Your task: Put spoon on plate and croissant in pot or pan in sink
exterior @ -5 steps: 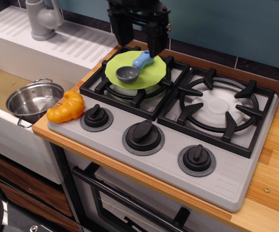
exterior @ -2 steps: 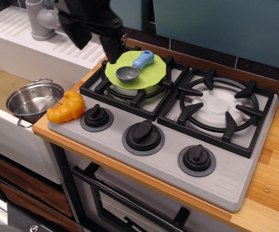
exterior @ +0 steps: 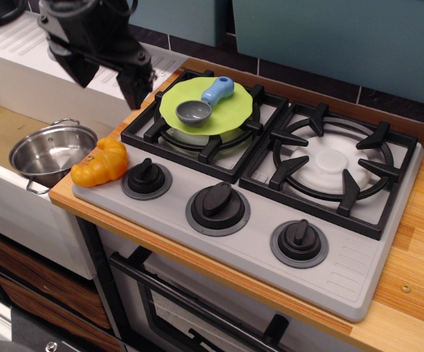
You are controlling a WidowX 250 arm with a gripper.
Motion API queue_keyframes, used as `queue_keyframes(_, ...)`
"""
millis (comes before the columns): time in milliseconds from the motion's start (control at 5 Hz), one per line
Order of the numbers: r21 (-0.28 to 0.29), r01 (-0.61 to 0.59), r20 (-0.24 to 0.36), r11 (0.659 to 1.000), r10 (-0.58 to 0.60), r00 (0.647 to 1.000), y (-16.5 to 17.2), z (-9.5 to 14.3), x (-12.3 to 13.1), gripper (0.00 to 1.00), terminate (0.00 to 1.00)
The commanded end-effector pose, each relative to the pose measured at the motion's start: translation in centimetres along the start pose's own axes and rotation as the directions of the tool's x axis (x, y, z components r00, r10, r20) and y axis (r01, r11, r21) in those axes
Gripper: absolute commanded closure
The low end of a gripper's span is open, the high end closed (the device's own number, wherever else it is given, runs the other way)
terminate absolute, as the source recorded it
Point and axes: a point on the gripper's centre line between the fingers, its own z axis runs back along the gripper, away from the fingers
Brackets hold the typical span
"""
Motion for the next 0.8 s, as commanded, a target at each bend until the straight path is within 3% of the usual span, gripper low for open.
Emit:
queue_keyframes(0,0.059,-0.030,0.040,0.998,0.027,0.999,0.6,-0.7,-0.3,0.00,0.00)
queue_keyframes(400,0.036,-0.017,-0.003,0.999,0.018,1.000,1.1,-2.3,-0.4,0.00,0.00)
queue_keyframes(600,0.029,-0.044,-0.063,0.999,0.045,0.997,1.3,-3.3,-0.4,0.00,0.00)
